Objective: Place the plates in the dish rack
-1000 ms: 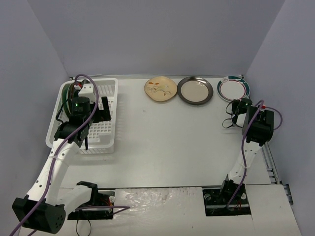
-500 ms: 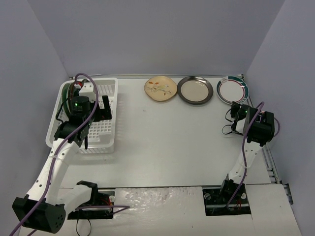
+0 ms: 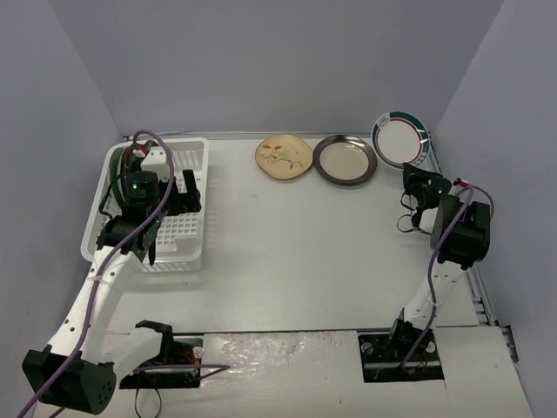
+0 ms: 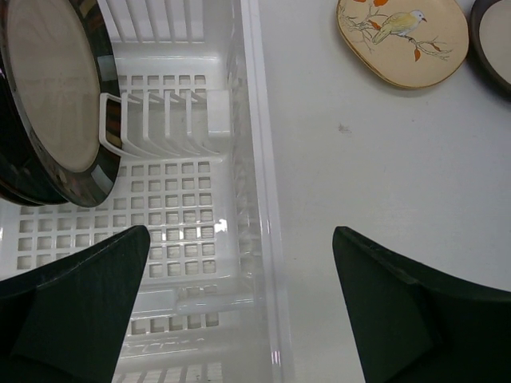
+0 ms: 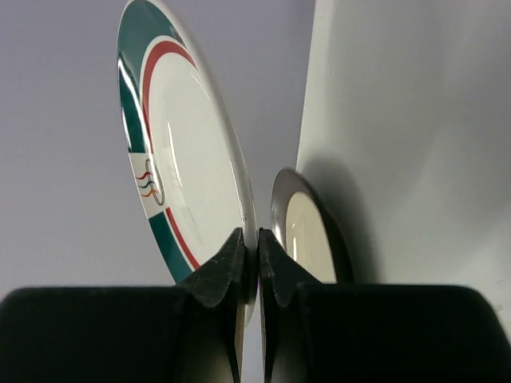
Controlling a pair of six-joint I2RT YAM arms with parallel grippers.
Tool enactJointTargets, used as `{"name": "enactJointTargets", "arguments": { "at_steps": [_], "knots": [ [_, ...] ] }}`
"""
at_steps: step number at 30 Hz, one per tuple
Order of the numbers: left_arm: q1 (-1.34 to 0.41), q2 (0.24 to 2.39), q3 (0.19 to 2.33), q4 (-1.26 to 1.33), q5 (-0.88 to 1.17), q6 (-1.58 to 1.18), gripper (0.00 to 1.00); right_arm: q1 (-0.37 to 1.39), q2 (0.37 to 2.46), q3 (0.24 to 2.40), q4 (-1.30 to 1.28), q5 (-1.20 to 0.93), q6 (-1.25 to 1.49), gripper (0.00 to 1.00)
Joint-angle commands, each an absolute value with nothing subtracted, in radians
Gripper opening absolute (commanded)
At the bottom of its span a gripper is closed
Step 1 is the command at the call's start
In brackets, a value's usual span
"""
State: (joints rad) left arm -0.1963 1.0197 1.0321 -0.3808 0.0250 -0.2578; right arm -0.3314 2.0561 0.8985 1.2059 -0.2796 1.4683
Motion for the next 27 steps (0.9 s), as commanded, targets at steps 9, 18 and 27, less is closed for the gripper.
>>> {"name": "enactJointTargets", "arguments": {
  "at_steps": [9,18,27],
  "knots": [
    [-0.192,1.102,1.108,-0.184,0.308,-0.45,0.97,-0.09,1.896,0.88,1.695,-0.623,1.5,0.0],
    [-0.21,1.208,1.21,-0.121,0.406,-0.554,0.97,0.135,1.82,0.861,1.686,-0.731,1.461,0.0],
    [-0.248,1.287,1.266,-0.086,0.422,-0.623,0.97,0.293,1.785,0.861,1.661,-0.776,1.394,0.0]
  ]
}}
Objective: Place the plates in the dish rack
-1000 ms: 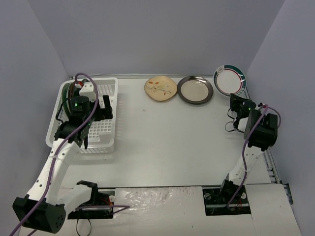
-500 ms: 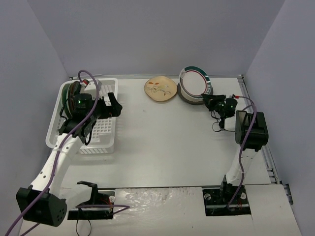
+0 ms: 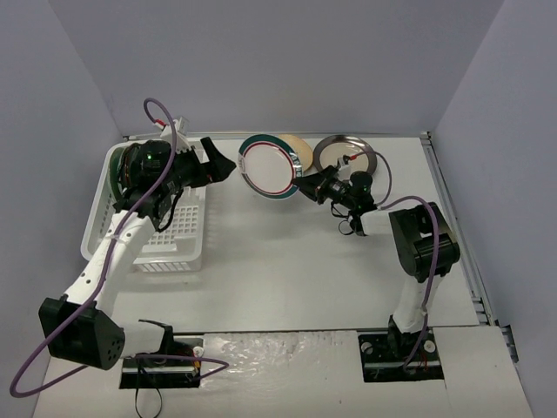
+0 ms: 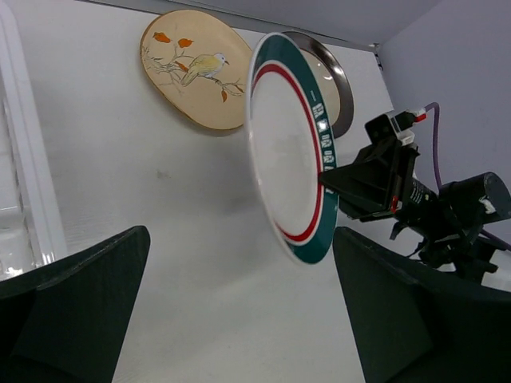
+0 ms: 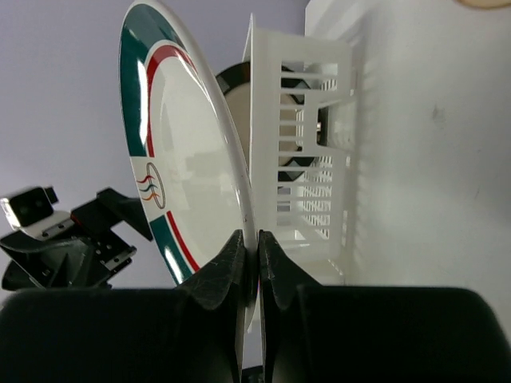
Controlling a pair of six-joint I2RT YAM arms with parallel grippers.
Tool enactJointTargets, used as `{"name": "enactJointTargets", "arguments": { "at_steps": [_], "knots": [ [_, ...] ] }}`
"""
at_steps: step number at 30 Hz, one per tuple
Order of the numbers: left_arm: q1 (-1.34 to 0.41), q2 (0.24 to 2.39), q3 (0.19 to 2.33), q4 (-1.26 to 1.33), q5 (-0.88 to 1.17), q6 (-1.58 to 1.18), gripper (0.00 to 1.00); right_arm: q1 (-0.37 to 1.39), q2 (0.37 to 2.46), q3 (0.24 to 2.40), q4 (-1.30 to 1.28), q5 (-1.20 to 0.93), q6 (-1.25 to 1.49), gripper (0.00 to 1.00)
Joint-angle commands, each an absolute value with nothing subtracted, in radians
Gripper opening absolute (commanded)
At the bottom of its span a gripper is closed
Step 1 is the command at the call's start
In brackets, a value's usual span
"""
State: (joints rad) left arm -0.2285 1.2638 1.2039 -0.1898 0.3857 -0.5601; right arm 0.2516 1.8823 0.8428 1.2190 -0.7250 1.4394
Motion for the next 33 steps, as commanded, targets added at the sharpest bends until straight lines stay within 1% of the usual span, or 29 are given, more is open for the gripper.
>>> {"name": "enactJointTargets", "arguments": {
  "at_steps": [1,9,12,14,16,19,21,25,26,27,30,31,32,33],
  "knots": [
    [-0.253,1.293,1.266,-0.081,0.422,-0.631,0.97,0.306,1.782,0.862,1.661,-0.778,1.393,0.0],
    [-0.296,1.357,1.314,-0.134,0.401,-0.641,0.97,0.348,1.746,0.873,1.638,-0.796,1.346,0.0],
    [-0.305,1.366,1.318,-0.138,0.401,-0.651,0.92,0.352,1.747,0.869,1.651,-0.797,1.346,0.0],
    [-0.309,1.372,1.319,-0.138,0.4,-0.654,0.87,0.357,1.749,0.869,1.655,-0.799,1.348,0.0],
    [-0.313,1.379,1.324,-0.138,0.408,-0.66,0.78,0.362,1.753,0.87,1.658,-0.801,1.347,0.0],
    [-0.316,1.378,1.328,-0.13,0.415,-0.669,0.55,0.365,1.754,0.867,1.66,-0.798,1.344,0.0],
    [-0.318,1.375,1.332,-0.134,0.403,-0.668,0.36,0.365,1.754,0.866,1.66,-0.799,1.338,0.0],
    [-0.318,1.371,1.334,-0.145,0.388,-0.664,0.07,0.365,1.753,0.861,1.655,-0.799,1.324,0.0],
    [-0.318,1.368,1.335,-0.149,0.385,-0.663,0.02,0.365,1.753,0.861,1.651,-0.801,1.321,0.0],
    [-0.318,1.367,1.335,-0.153,0.383,-0.662,0.0,0.365,1.753,0.856,1.647,-0.802,1.316,0.0],
    [-0.318,1.36,1.335,-0.158,0.374,-0.658,0.0,0.365,1.753,0.849,1.644,-0.802,1.31,0.01],
    [-0.318,1.354,1.336,-0.159,0.364,-0.656,0.0,0.365,1.753,0.843,1.644,-0.8,1.306,0.05],
    [-0.318,1.349,1.34,-0.163,0.356,-0.65,0.0,0.364,1.752,0.838,1.644,-0.799,1.299,0.18],
    [-0.318,1.345,1.345,-0.168,0.348,-0.642,0.0,0.364,1.749,0.832,1.643,-0.799,1.291,0.33]
  ]
}}
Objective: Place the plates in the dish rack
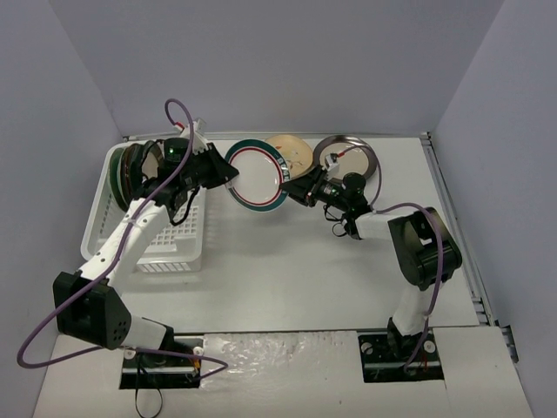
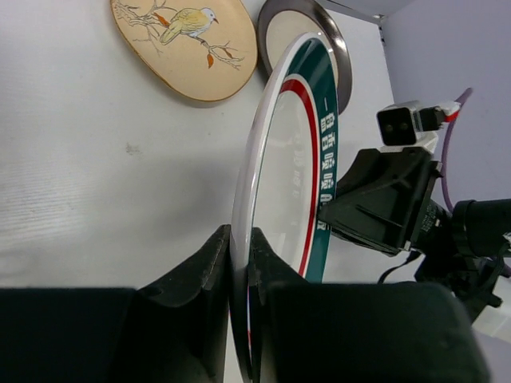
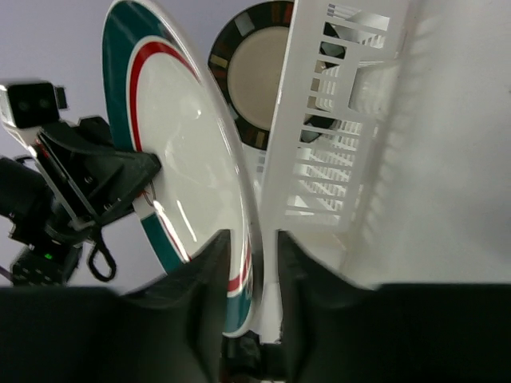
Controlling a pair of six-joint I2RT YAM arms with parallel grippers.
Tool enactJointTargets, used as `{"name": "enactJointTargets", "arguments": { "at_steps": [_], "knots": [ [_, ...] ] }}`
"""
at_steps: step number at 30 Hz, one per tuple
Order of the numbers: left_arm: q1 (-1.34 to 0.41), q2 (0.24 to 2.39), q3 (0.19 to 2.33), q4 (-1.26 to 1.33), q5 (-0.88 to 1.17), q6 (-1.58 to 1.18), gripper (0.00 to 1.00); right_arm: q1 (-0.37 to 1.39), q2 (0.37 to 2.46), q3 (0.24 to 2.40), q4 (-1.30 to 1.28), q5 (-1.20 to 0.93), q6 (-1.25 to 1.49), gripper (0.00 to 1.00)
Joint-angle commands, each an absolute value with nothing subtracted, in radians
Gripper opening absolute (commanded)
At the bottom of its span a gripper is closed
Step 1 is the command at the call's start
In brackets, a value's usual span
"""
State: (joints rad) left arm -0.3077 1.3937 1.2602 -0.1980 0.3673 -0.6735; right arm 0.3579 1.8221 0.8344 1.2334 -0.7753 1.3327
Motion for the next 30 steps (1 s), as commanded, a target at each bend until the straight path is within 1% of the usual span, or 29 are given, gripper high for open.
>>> {"name": "enactJointTargets", "arguments": {
  "at_steps": [1,2,4,8,10,13,14,15,17,21,23,26,30],
  "knots": [
    [-0.318,1.341,1.347,-0.174,0.341,-0.635,0.0,0.364,1.743,0.831,1.631,-0.799,1.285,0.45],
    [-0.318,1.338,1.35,-0.18,0.331,-0.628,0.0,0.363,1.735,0.83,1.613,-0.799,1.275,0.55],
    [-0.318,1.331,1.362,-0.193,0.302,-0.613,0.0,0.36,1.711,0.828,1.541,-0.797,1.224,0.72],
    [-0.314,1.324,1.403,-0.252,0.245,-0.542,0.0,0.352,1.631,0.834,1.35,-0.771,1.098,0.91],
    [-0.311,1.322,1.446,-0.283,0.192,-0.485,0.0,0.346,1.6,0.84,1.212,-0.746,1.007,0.98],
    [-0.31,1.312,1.5,-0.335,0.107,-0.416,0.0,0.333,1.525,0.858,0.992,-0.699,0.869,1.0],
    [-0.31,1.31,1.506,-0.353,0.061,-0.383,0.0,0.327,1.501,0.861,0.967,-0.677,0.855,1.0],
    [-0.309,1.308,1.53,-0.38,-0.023,-0.338,0.0,0.317,1.467,0.865,0.872,-0.637,0.803,1.0],
    [-0.308,1.304,1.557,-0.401,-0.118,-0.269,0.0,0.307,1.421,0.869,0.736,-0.581,0.739,1.0],
    [-0.302,1.312,1.588,-0.395,-0.31,-0.111,0.0,0.305,1.349,0.884,0.569,-0.501,0.614,1.0],
    [-0.295,1.323,1.591,-0.377,-0.385,-0.046,0.0,0.302,1.32,0.878,0.513,-0.472,0.576,1.0],
    [-0.264,1.364,1.602,-0.36,-0.426,0.047,0.0,0.29,1.281,0.856,0.474,-0.45,0.543,1.0],
    [-0.228,1.407,1.608,-0.327,-0.475,0.102,0.0,0.268,1.256,0.824,0.473,-0.469,0.541,1.0]
  ]
}}
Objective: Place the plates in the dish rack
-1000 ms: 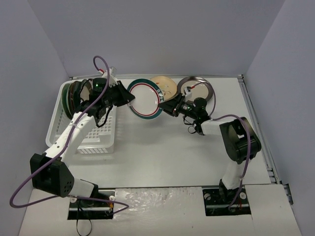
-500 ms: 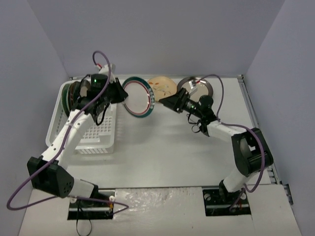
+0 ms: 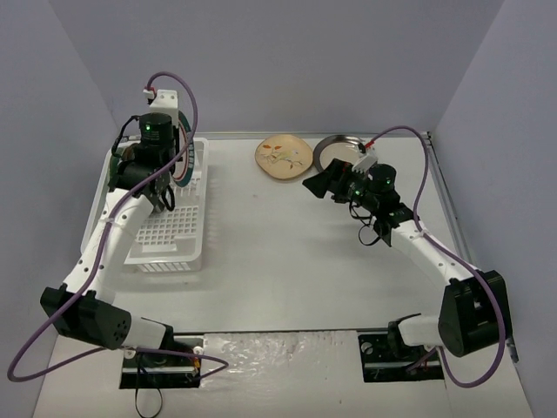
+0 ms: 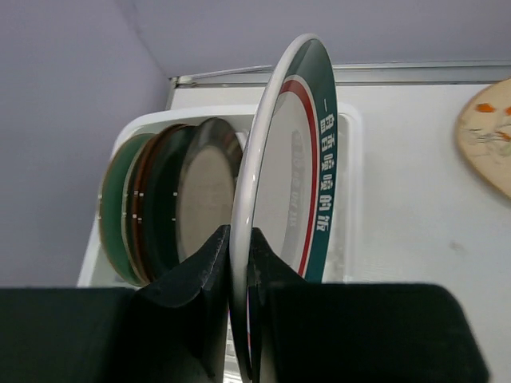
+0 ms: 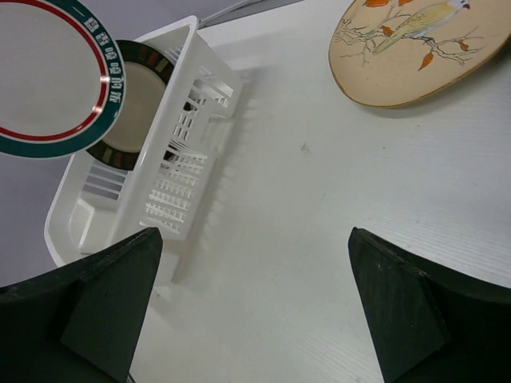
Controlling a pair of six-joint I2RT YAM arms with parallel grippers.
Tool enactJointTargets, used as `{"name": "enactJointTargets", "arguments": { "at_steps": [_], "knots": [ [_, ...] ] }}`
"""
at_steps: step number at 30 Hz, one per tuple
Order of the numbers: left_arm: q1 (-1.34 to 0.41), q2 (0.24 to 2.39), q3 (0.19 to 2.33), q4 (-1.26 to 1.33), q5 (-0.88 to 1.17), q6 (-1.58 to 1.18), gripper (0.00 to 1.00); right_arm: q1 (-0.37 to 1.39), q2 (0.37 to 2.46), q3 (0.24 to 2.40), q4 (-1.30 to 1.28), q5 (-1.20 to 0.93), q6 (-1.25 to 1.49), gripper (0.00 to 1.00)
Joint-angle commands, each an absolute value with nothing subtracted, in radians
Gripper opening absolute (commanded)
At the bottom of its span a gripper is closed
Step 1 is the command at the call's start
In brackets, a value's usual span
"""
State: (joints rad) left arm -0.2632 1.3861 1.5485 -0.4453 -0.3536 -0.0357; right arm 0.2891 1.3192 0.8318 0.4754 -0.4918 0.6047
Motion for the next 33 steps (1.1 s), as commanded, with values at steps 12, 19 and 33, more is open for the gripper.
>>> {"name": "enactJointTargets", "arguments": {
  "at_steps": [12,19,33],
  "knots": [
    [-0.165,1.577,1.548,-0.168,-0.49,0.244,0.0,0.172,1.197,0.766,0.486,-0.526,0.56,1.0],
    [-0.156,1.654,1.524,-0.129,-0.517,0.29,0.0,0.158,1.178,0.742,0.51,-0.546,0.561,1.0],
    [-0.143,1.648,1.44,-0.047,-0.521,0.32,0.0,0.152,1.193,0.716,0.571,-0.59,0.588,1.0]
  ]
}}
